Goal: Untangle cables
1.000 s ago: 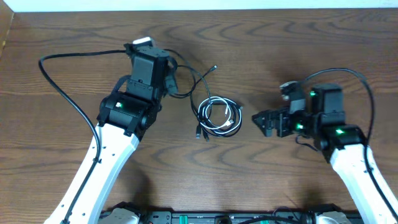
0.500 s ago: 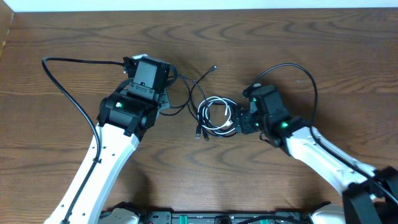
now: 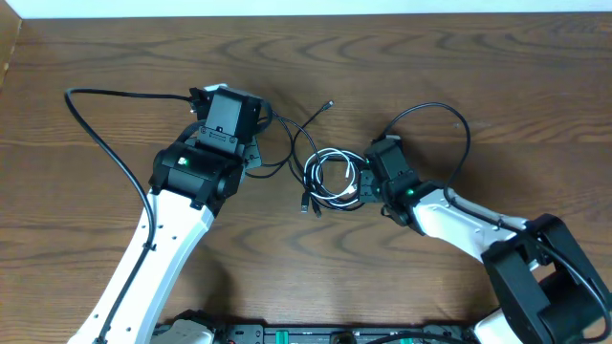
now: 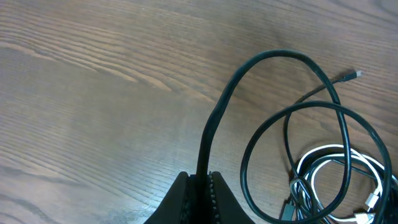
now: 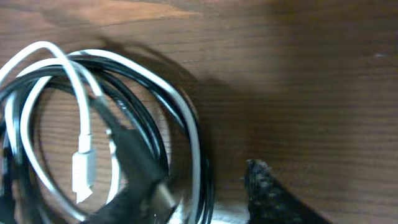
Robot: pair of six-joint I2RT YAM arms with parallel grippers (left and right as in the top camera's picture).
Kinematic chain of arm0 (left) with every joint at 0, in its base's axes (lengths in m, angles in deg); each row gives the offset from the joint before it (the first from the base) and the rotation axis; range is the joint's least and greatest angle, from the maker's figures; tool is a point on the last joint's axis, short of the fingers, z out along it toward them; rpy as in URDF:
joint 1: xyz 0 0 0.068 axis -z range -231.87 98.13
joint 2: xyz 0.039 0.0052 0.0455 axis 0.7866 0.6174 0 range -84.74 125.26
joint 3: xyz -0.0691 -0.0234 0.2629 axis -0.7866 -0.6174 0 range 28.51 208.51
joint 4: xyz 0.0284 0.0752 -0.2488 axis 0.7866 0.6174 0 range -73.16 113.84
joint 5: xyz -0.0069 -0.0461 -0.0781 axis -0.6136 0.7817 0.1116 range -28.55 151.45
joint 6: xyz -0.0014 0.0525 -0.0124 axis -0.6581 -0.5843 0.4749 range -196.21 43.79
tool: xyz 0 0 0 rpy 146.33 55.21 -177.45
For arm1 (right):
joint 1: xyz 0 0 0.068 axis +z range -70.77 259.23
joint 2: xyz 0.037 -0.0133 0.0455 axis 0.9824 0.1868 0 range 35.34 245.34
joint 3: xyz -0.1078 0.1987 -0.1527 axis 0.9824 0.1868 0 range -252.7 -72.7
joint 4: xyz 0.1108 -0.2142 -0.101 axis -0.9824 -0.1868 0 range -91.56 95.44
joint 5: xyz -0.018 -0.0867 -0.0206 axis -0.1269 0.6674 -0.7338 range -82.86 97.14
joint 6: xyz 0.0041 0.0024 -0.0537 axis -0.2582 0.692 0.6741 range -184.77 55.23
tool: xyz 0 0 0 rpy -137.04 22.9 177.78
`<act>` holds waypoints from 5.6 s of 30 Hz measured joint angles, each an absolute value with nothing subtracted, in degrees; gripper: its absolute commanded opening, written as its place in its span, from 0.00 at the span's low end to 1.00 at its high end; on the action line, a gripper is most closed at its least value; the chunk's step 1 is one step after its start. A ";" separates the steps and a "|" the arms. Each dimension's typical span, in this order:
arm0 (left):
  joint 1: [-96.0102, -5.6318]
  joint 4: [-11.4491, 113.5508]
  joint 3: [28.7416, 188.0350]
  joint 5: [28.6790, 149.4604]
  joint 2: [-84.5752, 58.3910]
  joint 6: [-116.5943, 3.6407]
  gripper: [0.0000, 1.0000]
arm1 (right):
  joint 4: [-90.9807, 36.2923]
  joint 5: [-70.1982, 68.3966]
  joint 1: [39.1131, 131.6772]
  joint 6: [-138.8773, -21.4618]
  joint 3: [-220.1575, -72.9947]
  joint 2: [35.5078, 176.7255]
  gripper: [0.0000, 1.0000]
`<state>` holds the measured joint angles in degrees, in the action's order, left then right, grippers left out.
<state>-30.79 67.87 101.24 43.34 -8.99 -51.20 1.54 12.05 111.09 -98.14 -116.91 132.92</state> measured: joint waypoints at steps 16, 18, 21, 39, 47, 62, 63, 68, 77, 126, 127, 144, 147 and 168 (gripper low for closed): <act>-30.77 65.71 101.24 43.41 -8.99 -51.20 0.08 | -14.42 19.55 102.74 -97.70 -121.32 122.76 0.01; -30.79 63.59 101.24 43.34 -9.02 -51.20 0.08 | -17.34 21.47 98.80 -94.97 -124.29 117.62 0.01; -30.81 60.85 101.24 43.10 -8.99 -51.20 0.08 | -19.75 24.40 94.78 -91.01 -127.81 111.29 0.01; -44.80 54.08 101.42 52.31 -14.98 -48.95 0.08 | -22.90 30.39 78.04 -86.11 -129.39 102.94 0.01; -44.71 61.75 101.50 65.29 -3.11 -48.95 0.34 | -27.53 4.47 77.97 -79.73 -129.49 104.58 0.01; -43.40 58.95 101.53 85.97 -2.92 -60.23 0.77 | -29.96 4.12 77.97 -78.75 -129.52 108.05 0.01; -42.09 59.11 101.53 87.63 -3.01 -61.51 0.77 | -29.96 4.12 77.97 -78.75 -129.52 108.05 0.01; -32.47 59.28 101.39 87.39 -2.50 -69.01 0.74 | -30.07 4.12 77.97 -78.75 -129.52 108.05 0.01; -18.37 54.54 101.33 74.80 7.31 -72.75 0.67 | -30.17 4.12 77.97 -78.75 -129.52 108.05 0.01; -11.71 37.97 109.50 83.15 13.19 -57.86 0.07 | -31.70 8.25 77.97 -78.75 -129.52 108.05 0.01; -10.99 36.79 109.44 83.10 14.59 -57.43 0.08 | -31.70 8.22 77.97 -78.75 -129.52 108.05 0.01; -6.42 31.65 109.39 82.97 18.66 -52.44 0.84 | -31.84 6.78 77.95 -78.75 -129.52 108.05 0.01; -9.48 36.46 109.44 81.79 18.55 -53.58 0.84 | -31.88 3.77 77.97 -78.73 -129.52 108.05 0.01; -35.71 66.43 109.15 69.64 2.09 -55.29 0.84 | -28.86 -4.71 97.36 -78.84 -129.54 127.18 0.17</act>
